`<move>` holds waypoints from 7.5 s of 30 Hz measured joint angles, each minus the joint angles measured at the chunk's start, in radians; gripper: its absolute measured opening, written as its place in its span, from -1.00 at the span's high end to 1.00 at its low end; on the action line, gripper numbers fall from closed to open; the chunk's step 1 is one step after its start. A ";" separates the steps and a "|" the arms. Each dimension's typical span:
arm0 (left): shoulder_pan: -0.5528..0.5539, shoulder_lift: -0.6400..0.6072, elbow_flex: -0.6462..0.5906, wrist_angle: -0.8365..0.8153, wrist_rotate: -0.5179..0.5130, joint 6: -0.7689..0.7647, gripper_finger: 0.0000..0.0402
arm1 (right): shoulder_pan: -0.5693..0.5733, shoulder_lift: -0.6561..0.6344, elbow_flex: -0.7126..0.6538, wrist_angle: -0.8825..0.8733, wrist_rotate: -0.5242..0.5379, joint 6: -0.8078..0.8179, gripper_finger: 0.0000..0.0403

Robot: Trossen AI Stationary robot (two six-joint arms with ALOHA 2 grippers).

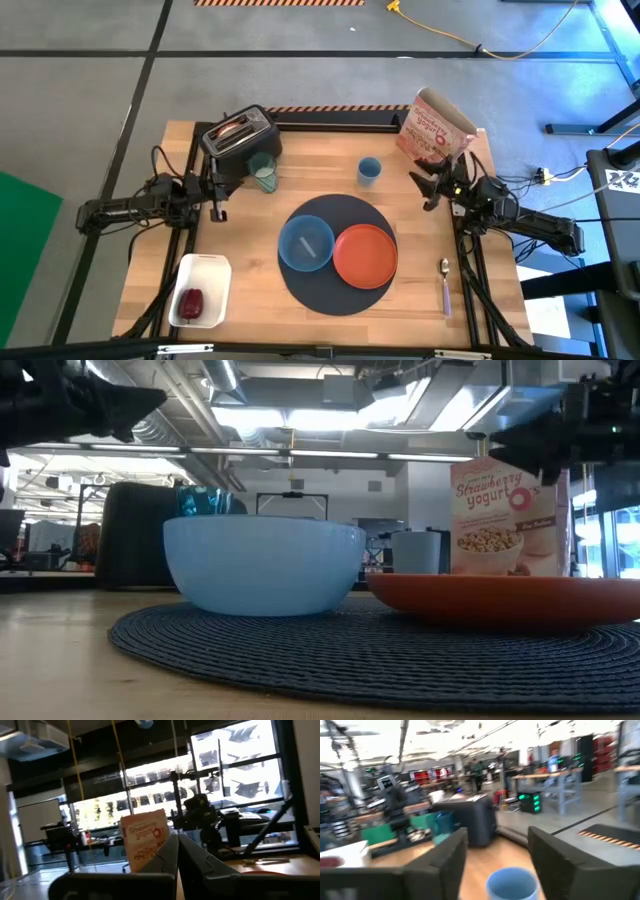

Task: Arrange a breakfast setting
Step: Pour the cereal from the cereal box into the bowl

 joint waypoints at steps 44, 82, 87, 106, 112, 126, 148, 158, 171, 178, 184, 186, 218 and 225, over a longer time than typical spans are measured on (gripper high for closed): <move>0.002 0.000 0.059 -0.050 -0.329 -0.094 0.87 | -0.012 0.670 0.920 -0.530 0.670 -0.344 -0.29; 0.001 0.002 0.067 -0.052 -0.151 0.022 0.43 | -0.612 0.996 1.289 -1.282 0.063 -0.233 -0.29; 0.001 0.005 0.067 -0.062 -0.151 0.024 0.43 | -0.629 1.003 1.317 -1.309 -0.006 -0.233 -0.27; 0.000 0.005 0.067 -0.088 -0.124 -0.015 0.43 | -0.629 1.083 1.275 -1.379 0.022 -0.104 0.27; 0.000 0.005 0.067 -0.099 -0.013 -0.053 0.43 | -0.629 1.121 1.275 -1.414 0.036 -0.097 0.49; -0.055 0.005 0.067 -0.092 0.105 -0.045 0.43 | -0.600 1.019 1.319 -1.361 0.061 -0.249 0.99; -0.165 0.546 0.229 0.166 -0.129 0.049 -0.21 | -0.091 0.830 1.386 -0.867 -0.233 -0.407 1.00; -0.166 0.840 0.520 0.037 -0.134 0.106 -0.49 | 0.139 0.954 1.385 -0.757 -0.268 -0.521 1.00; -0.166 1.021 0.650 0.004 -0.008 0.045 -0.68 | 0.356 1.080 1.384 -0.617 -0.188 -0.637 1.00; -0.165 1.037 0.651 -0.013 0.035 -0.036 -0.68 | 0.360 1.092 1.384 -0.612 -0.089 -0.657 1.00; -0.164 0.998 0.653 -0.024 0.031 -0.055 -0.68 | 0.360 1.092 1.384 -0.611 -0.074 -0.659 1.00; -0.164 0.991 0.653 -0.015 0.022 -0.055 -0.68 | 0.360 1.092 1.384 -0.611 -0.080 -0.660 1.00; -0.130 1.120 0.651 0.084 0.002 -0.111 -0.06 | 0.360 1.199 1.384 -0.443 -0.200 -0.707 1.00; -0.130 1.116 0.651 0.082 0.006 -0.031 0.32 | 0.360 1.198 1.384 -0.451 -0.235 -0.626 0.96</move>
